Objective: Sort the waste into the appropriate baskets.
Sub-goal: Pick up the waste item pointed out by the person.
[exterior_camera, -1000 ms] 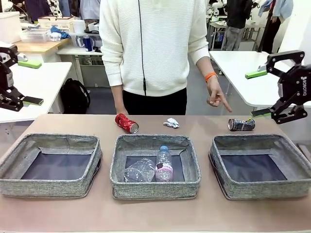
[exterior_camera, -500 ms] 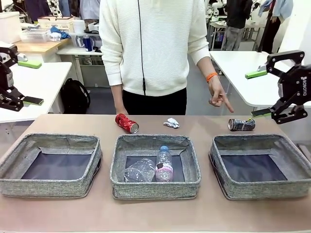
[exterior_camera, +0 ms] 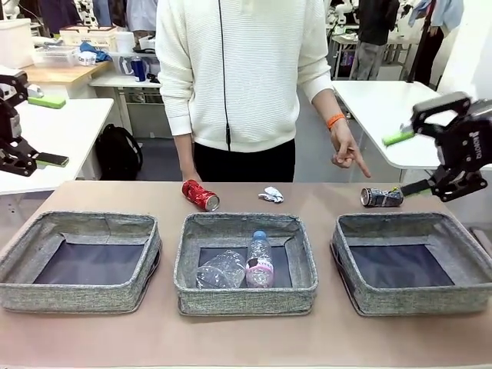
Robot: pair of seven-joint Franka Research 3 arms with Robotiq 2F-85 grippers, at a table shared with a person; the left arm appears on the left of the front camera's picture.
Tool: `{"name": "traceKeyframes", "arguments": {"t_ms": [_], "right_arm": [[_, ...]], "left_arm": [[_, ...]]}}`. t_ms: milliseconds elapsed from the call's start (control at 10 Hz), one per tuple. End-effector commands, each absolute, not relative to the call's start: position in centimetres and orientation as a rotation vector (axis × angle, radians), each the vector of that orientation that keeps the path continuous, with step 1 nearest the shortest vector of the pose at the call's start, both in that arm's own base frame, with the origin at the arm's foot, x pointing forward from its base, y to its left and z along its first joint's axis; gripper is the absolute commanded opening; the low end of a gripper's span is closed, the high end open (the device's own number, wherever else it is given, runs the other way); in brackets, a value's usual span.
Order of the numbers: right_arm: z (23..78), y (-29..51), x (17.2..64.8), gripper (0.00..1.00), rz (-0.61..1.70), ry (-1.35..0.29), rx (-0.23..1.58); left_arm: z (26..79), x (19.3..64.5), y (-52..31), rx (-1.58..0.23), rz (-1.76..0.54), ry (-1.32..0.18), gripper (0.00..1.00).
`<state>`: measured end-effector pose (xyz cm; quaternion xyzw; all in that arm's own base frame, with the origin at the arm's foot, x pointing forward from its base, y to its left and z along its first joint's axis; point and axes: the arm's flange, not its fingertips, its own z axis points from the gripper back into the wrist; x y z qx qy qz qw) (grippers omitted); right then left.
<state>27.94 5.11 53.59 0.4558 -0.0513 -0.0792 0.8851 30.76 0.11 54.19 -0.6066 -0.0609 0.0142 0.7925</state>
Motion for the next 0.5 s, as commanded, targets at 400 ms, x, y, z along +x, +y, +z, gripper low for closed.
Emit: {"name": "traceKeyframes", "arguments": {"t_ms": [400], "right_arm": [[51.4,1.5,26.9,1.0,0.693,-0.81,0.145]], "left_arm": [[54.2,30.6,0.1,-1.3,0.017,-0.133,1.0]]}}
